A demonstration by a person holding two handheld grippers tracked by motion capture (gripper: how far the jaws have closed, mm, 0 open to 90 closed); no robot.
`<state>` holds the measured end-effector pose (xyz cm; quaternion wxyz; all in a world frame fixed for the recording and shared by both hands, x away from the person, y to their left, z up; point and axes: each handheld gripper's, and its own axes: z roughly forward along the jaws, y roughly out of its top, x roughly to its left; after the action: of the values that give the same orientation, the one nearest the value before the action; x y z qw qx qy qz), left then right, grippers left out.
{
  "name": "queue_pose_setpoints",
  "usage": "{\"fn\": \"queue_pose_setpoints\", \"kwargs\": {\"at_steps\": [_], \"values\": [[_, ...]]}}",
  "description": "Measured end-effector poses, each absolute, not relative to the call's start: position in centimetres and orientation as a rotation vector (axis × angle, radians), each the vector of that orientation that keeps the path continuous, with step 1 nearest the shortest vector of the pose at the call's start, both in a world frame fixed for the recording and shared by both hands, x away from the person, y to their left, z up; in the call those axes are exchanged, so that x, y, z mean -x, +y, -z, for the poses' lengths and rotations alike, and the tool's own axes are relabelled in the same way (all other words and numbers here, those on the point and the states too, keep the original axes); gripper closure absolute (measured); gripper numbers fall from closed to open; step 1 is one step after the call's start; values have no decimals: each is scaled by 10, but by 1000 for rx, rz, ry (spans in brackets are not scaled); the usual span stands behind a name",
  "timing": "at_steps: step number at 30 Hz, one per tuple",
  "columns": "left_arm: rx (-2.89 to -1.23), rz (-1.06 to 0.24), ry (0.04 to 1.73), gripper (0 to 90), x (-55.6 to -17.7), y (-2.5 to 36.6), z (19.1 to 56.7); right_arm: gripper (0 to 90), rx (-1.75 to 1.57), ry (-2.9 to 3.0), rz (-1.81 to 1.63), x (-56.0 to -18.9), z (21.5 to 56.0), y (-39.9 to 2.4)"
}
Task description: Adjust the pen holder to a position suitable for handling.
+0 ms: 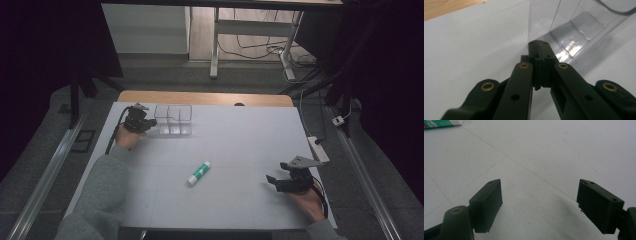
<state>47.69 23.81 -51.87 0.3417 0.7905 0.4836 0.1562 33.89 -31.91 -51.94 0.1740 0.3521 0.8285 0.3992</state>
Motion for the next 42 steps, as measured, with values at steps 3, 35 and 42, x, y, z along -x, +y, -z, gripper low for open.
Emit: {"fn": "queue_pose_setpoints", "kwargs": {"at_steps": [3, 35, 42], "values": [[-2067, -409, 1255, 890, -478, 232, 521, 195, -1002, 2342, -1133, -339, 519, -320], [-2110, -379, 1127, 889, -490, 177, 509, 190, -1000, 2336, -1152, -338, 518, -320], [-2116, -362, 1105, 888, -494, 166, 508, 189, -1000, 2342, -1137, -338, 518, -320]]}}
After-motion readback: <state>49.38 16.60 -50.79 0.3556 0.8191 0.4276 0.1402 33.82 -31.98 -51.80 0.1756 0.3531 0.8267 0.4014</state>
